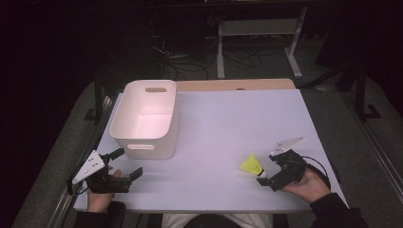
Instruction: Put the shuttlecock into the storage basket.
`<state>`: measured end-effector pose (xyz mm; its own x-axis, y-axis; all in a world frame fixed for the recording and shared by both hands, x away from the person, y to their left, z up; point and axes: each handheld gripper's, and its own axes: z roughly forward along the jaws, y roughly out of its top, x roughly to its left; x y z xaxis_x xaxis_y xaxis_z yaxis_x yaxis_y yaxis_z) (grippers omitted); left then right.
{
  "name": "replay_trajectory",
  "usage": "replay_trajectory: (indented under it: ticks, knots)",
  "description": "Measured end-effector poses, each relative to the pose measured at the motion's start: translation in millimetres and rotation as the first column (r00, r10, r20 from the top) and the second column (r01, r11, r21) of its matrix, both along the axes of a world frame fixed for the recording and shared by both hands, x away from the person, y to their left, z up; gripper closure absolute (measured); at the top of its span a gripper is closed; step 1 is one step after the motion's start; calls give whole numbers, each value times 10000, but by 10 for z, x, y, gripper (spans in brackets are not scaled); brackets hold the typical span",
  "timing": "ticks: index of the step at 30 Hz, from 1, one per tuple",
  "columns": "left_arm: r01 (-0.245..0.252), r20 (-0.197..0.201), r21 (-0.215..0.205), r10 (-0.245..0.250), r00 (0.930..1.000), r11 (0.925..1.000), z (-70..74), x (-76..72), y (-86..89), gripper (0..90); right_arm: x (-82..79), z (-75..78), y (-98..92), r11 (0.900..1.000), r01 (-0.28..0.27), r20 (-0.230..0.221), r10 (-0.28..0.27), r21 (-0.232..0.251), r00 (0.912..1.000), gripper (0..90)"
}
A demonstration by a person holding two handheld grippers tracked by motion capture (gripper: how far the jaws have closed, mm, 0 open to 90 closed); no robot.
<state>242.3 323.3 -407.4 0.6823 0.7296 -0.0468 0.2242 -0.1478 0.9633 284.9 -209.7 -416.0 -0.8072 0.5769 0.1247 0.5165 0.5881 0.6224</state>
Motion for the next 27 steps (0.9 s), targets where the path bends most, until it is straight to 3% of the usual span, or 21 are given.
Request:
replay_trajectory:
  ticks: [9, 21, 27]
  knots:
    - [11, 3, 5, -11, 10000, 10000, 0, 0, 0, 0, 52, -28, 78, 9987, -155, -349, 138, -490, 9993, 0]
    - [23, -3, -1, -23, 10000, 10000, 0, -1, -2, 0, 113, -70, 83, 9979, -378, -1085, 320, -523, 9936, 204]
    - [29, -9, -12, -29, 10000, 10000, 0, -1, -2, 0, 105, -92, 107, 9959, -496, -1083, 413, -755, 9933, 342]
